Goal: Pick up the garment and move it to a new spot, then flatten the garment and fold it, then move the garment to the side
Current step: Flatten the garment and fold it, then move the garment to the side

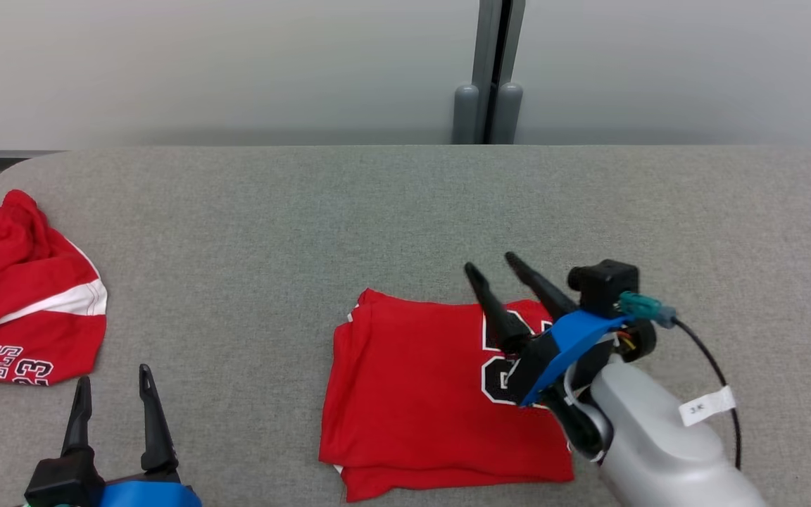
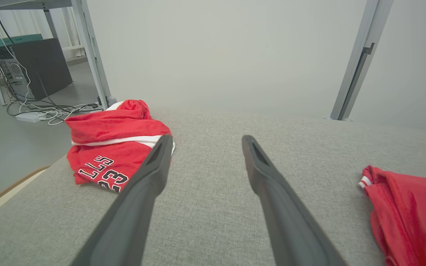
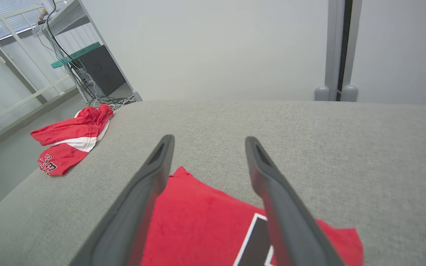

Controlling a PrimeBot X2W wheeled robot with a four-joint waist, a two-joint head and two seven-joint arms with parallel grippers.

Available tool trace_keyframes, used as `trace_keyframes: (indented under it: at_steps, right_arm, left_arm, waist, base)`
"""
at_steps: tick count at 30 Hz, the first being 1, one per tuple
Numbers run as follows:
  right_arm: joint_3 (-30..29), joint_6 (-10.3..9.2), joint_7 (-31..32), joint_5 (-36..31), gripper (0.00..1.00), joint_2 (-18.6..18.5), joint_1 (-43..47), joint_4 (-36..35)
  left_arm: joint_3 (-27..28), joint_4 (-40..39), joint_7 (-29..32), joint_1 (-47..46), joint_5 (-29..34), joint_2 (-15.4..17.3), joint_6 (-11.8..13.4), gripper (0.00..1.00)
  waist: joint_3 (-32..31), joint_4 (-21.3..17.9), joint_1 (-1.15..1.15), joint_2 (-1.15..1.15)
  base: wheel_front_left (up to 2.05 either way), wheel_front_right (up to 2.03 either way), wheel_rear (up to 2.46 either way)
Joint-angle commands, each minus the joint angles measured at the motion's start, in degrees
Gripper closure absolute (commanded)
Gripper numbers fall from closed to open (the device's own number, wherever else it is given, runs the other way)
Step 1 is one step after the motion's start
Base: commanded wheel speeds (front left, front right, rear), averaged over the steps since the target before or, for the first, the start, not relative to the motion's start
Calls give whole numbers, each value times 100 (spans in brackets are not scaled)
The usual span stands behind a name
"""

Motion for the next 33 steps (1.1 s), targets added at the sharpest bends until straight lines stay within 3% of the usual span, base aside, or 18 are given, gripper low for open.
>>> trace_keyframes:
  at_steps: [1,8,14,21,33]
  right_arm:
    - [-103,1,-24,-87,0,-96,32,-65]
    - [-1409,1,-28,-832,0,-550,1011,-1303]
    - [-2215,1,-30,-1498,0,-667,2119,-2240]
    - [-2923,1,-30,-1927,0,-279,3002,-2639]
    - [-3245,1,-31,-2523,0,37,3503,-2865]
  left_arm:
    - [15,-22,-27,67,34,-8,-12,0]
    - [64,-30,-27,156,56,-9,-61,0]
    - [8,-7,-27,194,115,-11,-39,0]
    - [19,121,-27,240,167,-8,-87,0]
    - [-101,268,-27,248,291,3,-127,0]
  waist:
    - [-24,-31,0,0]
    - [-93,-147,0,0]
    - [-150,-212,0,0]
    - [-286,-223,0,0]
    - [-484,-162,0,0]
  base:
    - [0,0,0]
    - [0,0,0]
    - [0,0,0]
    - [0,0,0]
    - [0,0,0]
